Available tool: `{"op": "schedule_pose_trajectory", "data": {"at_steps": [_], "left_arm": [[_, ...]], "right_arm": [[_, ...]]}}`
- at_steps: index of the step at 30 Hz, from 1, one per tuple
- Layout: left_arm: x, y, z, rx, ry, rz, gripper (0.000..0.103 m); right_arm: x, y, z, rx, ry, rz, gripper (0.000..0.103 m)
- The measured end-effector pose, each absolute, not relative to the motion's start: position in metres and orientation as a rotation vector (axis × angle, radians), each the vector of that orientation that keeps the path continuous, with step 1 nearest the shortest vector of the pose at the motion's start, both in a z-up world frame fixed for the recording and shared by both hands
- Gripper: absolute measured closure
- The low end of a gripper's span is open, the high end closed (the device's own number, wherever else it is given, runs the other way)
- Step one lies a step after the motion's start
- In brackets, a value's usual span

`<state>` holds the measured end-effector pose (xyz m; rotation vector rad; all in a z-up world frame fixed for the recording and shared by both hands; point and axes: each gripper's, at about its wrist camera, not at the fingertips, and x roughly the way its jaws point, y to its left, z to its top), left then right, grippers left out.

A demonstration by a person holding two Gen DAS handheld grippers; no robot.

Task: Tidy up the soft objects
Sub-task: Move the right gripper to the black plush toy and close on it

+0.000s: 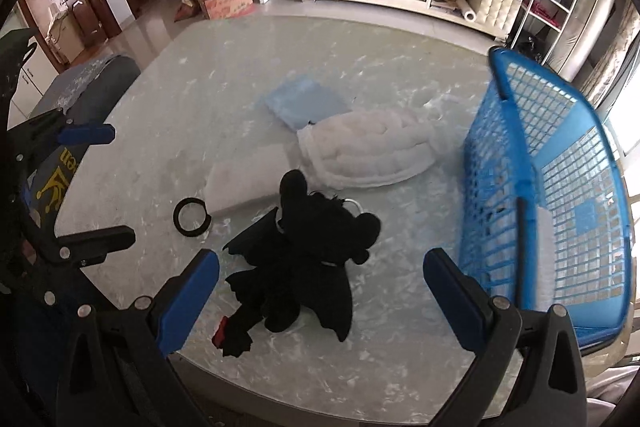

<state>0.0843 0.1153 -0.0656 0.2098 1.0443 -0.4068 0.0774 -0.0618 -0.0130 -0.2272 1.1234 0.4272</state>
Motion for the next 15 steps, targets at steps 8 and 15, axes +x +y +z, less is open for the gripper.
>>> {"op": "schedule_pose_trajectory", "data": {"at_steps": [8, 15], "left_arm": [[0.092, 0.124, -0.094, 0.203, 1.108, -0.391, 0.000], [0.097, 0.124, -0.116, 0.216, 1.137, -0.376, 0.000]], "right_arm": [[0.085, -0.055, -0.026, -0.243, 1.162, 0.413, 0.000], [0.094, -0.050, -0.045, -0.240, 1.202, 0.412, 0.000]]}}
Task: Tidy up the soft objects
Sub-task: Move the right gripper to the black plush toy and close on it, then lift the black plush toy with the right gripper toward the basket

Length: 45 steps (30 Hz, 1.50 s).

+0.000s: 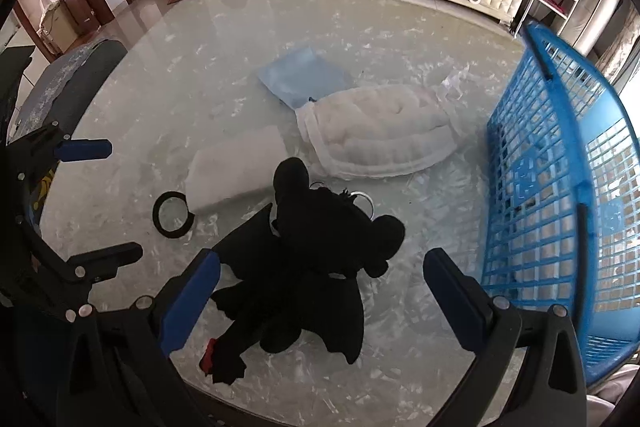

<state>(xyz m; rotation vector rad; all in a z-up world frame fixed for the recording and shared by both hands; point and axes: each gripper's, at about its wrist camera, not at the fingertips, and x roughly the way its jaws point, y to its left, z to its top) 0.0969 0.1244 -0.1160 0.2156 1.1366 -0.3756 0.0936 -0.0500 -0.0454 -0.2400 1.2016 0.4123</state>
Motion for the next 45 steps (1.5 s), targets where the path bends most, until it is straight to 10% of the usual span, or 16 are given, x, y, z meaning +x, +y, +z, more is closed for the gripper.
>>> {"op": "schedule_pose_trajectory", "data": {"at_steps": [25, 33, 37, 45], "left_arm": [[0.137, 0.121, -0.177, 0.256, 1.271, -0.349, 0.010], [0.138, 0.121, -0.168, 0.239, 1.251, -0.367, 0.063], [0.132, 0.118, -0.162, 0.225, 1.261, -0.411, 0.088], [0.123, 0.112, -0.161, 0.229, 1.275, -0.443, 0.095]], "right_arm": [[0.126, -0.052, -0.094, -0.194, 1.290, 0.409, 0.006], [0.136, -0.056, -0.103, -0.107, 1.334, 0.447, 0.010], [0.135, -0.053, -0.103, -0.071, 1.338, 0.487, 0.028], [0.130, -0.047, -0.097, -0.083, 1.296, 0.516, 0.048]]}}
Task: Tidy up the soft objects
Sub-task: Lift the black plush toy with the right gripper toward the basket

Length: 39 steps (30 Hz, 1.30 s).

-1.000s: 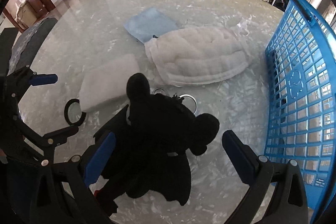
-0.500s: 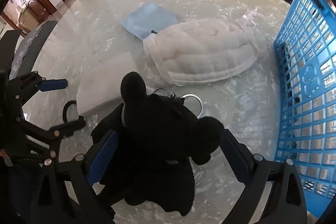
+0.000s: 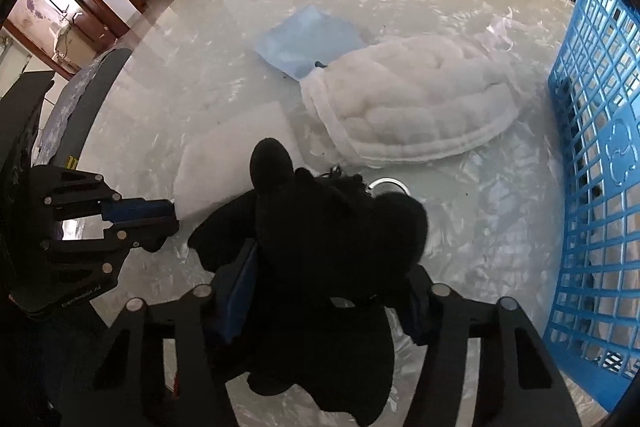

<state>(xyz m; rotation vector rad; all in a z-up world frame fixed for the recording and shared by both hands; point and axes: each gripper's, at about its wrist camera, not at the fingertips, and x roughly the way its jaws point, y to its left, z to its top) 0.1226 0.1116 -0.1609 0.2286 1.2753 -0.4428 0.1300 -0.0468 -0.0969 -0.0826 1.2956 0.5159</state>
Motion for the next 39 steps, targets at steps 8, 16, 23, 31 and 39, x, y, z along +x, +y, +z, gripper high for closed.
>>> {"op": "schedule_pose_trajectory", "data": {"at_steps": [8, 16, 23, 31, 39], "left_arm": [[0.113, 0.109, -0.135, 0.236, 1.207, -0.450, 0.095], [0.102, 0.108, -0.097, 0.219, 1.114, -0.471, 0.095], [0.090, 0.101, -0.068, 0.224, 1.044, -0.493, 0.095], [0.087, 0.086, -0.042, 0.215, 0.998, -0.500, 0.095], [0.097, 0.067, -0.031, 0.218, 0.979, -0.499, 0.095]], "right_arm": [[0.124, -0.052, -0.084, -0.109, 1.259, 0.502, 0.053], [0.111, -0.058, -0.055, -0.139, 1.212, 0.473, 0.054], [0.103, -0.063, -0.023, -0.162, 1.155, 0.433, 0.054], [0.091, -0.075, 0.012, -0.184, 1.096, 0.413, 0.054], [0.086, -0.091, 0.035, -0.195, 1.054, 0.406, 0.054]]}}
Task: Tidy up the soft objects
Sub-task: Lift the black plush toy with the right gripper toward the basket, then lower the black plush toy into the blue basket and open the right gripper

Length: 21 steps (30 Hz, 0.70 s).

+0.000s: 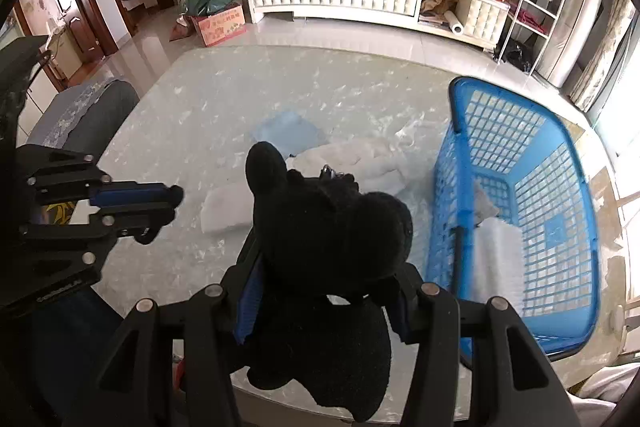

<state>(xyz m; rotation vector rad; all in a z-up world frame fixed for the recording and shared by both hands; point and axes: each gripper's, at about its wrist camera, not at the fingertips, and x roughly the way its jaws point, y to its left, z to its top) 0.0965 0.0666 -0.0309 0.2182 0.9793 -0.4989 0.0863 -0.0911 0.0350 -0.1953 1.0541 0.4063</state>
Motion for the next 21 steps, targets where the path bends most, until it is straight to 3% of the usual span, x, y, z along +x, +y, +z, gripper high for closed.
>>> {"op": "schedule_pose_trajectory", "data": {"at_steps": [21], "left_arm": [[0.129, 0.016, -0.031, 0.227, 0.988, -0.536, 0.095]], "right_arm": [[0.120, -0.163, 0.064, -0.163, 0.979, 0.307, 0.053]]}}
